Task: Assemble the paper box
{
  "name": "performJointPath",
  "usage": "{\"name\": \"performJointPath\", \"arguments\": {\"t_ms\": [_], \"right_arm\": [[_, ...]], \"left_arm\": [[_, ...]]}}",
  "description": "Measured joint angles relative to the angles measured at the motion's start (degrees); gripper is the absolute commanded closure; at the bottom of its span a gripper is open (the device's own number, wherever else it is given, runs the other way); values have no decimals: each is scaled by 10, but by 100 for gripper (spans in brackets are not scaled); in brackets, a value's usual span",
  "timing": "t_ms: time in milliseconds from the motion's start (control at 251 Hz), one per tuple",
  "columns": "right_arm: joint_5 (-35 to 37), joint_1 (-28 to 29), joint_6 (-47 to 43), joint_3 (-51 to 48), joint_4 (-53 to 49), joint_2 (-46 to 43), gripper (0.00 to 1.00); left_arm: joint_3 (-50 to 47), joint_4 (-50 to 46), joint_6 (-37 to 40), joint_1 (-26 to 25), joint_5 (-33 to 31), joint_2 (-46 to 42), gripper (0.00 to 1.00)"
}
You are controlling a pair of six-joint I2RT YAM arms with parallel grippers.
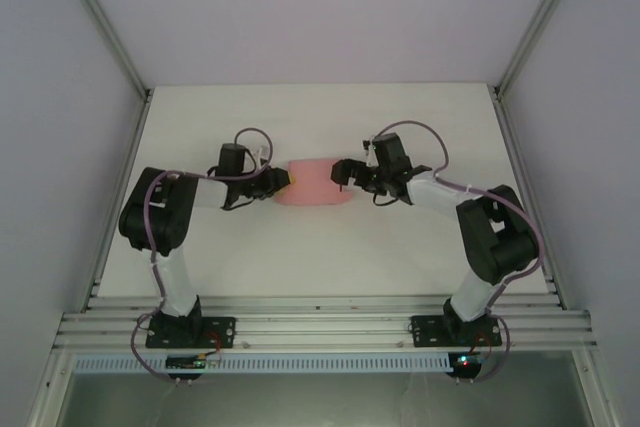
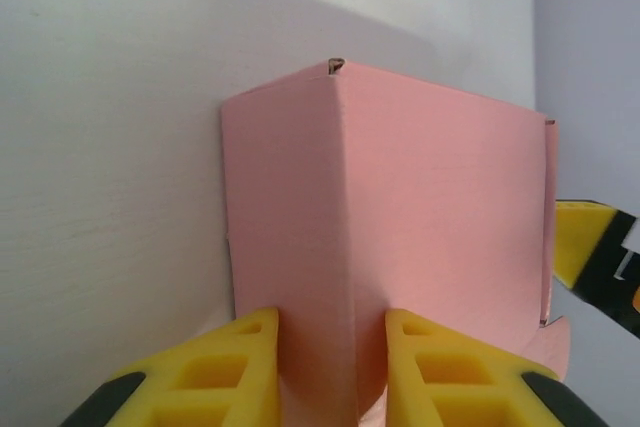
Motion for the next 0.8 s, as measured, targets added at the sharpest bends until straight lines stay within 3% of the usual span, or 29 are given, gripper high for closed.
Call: {"name": "performJointPath", "arguments": {"t_ms": [136,407,655,798], "right_arm": [[-31,-5,29,-7,17,4,1],[-110,-5,103,0,85,77,12],[-150,-4,157,1,145,110,40],[-170,-7,184,1,189,110,56]], "left_arm": [[-16,55,-23,12,35,15,93],[-34,127,-52,20,73,34,93],[-34,153,-58,27,85,48,90],[-34,162,-59,28,88,48,83]]}}
